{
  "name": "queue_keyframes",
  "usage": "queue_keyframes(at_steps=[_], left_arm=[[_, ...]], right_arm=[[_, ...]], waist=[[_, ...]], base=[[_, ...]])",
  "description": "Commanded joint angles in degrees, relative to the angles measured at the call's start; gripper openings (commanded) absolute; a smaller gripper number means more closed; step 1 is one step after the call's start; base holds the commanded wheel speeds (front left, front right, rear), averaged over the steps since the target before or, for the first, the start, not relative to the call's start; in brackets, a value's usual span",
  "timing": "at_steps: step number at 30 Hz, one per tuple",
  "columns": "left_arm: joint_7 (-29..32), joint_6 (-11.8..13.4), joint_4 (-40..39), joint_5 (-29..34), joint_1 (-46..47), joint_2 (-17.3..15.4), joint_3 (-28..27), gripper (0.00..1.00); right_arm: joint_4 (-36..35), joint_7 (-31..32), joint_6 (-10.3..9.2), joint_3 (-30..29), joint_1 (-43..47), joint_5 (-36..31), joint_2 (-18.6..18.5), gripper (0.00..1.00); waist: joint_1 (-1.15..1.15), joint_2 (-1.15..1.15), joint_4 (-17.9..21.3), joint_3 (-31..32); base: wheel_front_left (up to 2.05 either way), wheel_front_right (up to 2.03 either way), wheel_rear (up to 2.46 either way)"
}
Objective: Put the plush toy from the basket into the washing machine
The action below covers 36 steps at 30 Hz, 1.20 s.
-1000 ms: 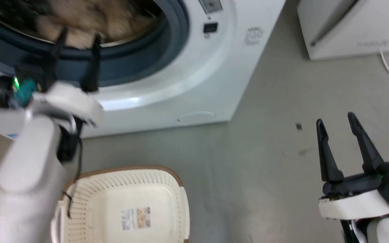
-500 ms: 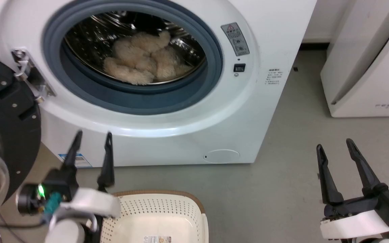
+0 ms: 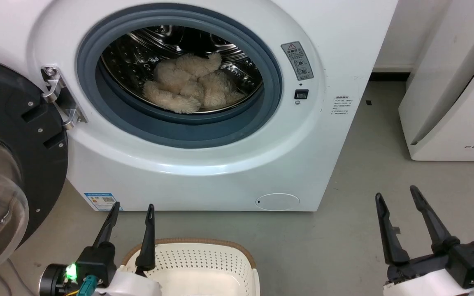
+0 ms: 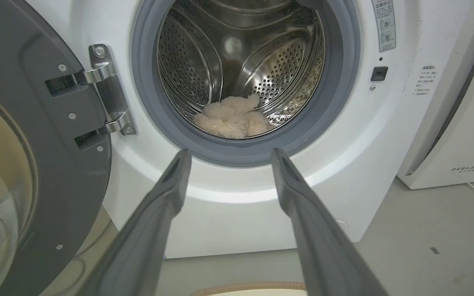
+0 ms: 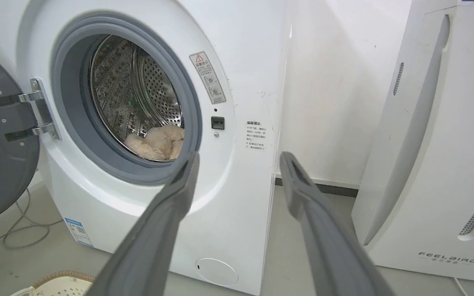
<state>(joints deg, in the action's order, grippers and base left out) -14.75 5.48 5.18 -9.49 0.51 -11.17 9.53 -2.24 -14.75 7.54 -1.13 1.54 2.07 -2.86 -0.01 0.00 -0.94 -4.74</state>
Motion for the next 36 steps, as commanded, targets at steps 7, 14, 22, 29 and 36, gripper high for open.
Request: queue_keyframes(at_steps=[7, 14, 22, 29, 36], left_arm=[[0.2, -0.4, 0.3, 0.0, -0.6, 1.2, -1.2, 0.00], [1.0, -0.7, 0.0, 0.5, -0.6, 1.6, -1.7, 0.00], [2.0, -1.0, -0.4, 1.1, -0.6, 2.0, -2.2, 0.00], [2.8, -1.3, -0.7, 1.6, -0.6, 2.4, -2.7, 0.00], [3.6, -1.6, -1.0, 2.2, -0.6, 2.8, -3.2, 0.00]], right_arm=[[0.2, 0.1, 0.00, 0.1, 0.4, 0.0, 0.0, 0.00], [0.3, 1.0, 0.00, 0.2, 0.3, -0.1, 0.0, 0.00], [0.4, 1.9, -0.01, 0.3, 0.1, -0.3, 0.0, 0.00], [0.6, 2.7, -0.01, 0.3, 0.0, -0.4, 0.0, 0.00], [0.7, 3.5, -0.01, 0.4, -0.1, -0.5, 0.0, 0.00]], waist=[[0.01, 0.00, -0.1, 0.2], [0.01, 0.00, -0.1, 0.4], [0.01, 0.00, 0.0, 0.7], [0.01, 0.00, 0.1, 1.0], [0.01, 0.00, 0.1, 1.2]], base=[[0.00, 0.00, 0.00], [0.00, 0.00, 0.00], [0.00, 0.00, 0.00], [0.00, 0.00, 0.00], [0.00, 0.00, 0.00]])
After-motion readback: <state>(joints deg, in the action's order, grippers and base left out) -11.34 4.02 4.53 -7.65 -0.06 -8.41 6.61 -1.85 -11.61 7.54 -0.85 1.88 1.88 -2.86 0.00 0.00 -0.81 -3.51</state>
